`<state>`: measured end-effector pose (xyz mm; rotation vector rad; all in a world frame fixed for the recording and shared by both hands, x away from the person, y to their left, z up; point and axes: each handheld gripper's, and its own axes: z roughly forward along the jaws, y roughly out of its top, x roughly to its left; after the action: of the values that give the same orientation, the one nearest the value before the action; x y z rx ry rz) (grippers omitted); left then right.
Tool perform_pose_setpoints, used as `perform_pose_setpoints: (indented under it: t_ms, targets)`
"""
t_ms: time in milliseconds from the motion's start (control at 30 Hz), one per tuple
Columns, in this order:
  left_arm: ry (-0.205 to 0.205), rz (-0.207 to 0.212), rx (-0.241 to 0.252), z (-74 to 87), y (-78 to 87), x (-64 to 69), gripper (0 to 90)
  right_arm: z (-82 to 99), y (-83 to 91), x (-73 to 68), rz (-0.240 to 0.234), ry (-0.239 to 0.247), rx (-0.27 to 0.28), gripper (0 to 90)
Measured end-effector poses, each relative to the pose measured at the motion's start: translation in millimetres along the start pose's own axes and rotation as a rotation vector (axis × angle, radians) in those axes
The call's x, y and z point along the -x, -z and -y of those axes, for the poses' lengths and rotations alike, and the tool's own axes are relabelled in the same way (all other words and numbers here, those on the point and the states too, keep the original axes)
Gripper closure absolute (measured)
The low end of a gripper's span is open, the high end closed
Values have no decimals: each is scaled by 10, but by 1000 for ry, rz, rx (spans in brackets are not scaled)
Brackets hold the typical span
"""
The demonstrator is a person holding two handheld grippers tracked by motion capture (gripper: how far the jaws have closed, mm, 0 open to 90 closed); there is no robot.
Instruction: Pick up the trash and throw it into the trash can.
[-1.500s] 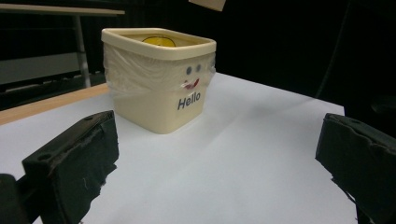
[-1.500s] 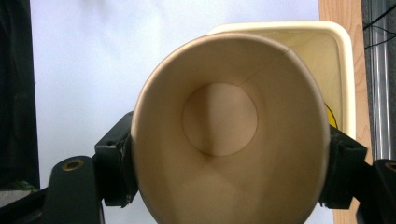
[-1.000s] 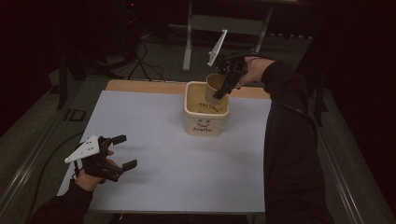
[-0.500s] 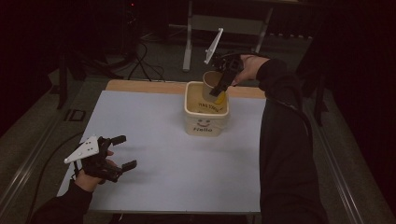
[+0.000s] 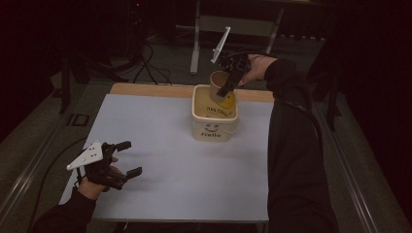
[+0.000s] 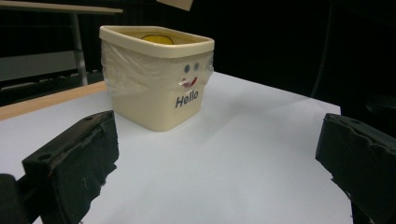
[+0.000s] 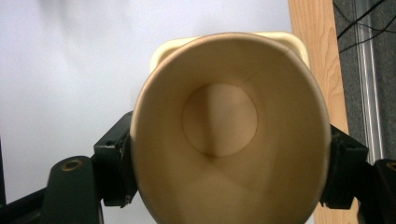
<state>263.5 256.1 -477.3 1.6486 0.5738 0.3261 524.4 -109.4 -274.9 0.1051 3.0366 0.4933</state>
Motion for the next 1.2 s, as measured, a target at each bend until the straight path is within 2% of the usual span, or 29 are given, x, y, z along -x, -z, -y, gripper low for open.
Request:
perform_pose_setpoints:
  t_ms: [467, 533, 600, 667, 800, 833, 1200]
  targets:
    - [3, 1, 1, 7, 3, -3, 6, -58, -55, 122, 1, -23, -19, 225]
    - [4, 1, 2, 7, 5, -2, 6, -66, -41, 121, 11, -18, -3, 194]
    - [4, 2, 2, 7, 5, -4, 6, -75, -17, 138, 4, -45, 23, 133]
    - [3, 1, 2, 6, 5, -3, 6, -82, -2, 119, -4, -38, 18, 112]
    - [-2, 2, 0, 2, 3, -2, 6, -75, 44, 107, 3, -47, 19, 108]
    - [-2, 1, -2, 1, 2, -2, 6, -70, 58, 100, 20, -50, 19, 108]
    - [-1, 3, -3, -2, -15, 2, 6, -15, 162, 17, 31, -54, 35, 107]
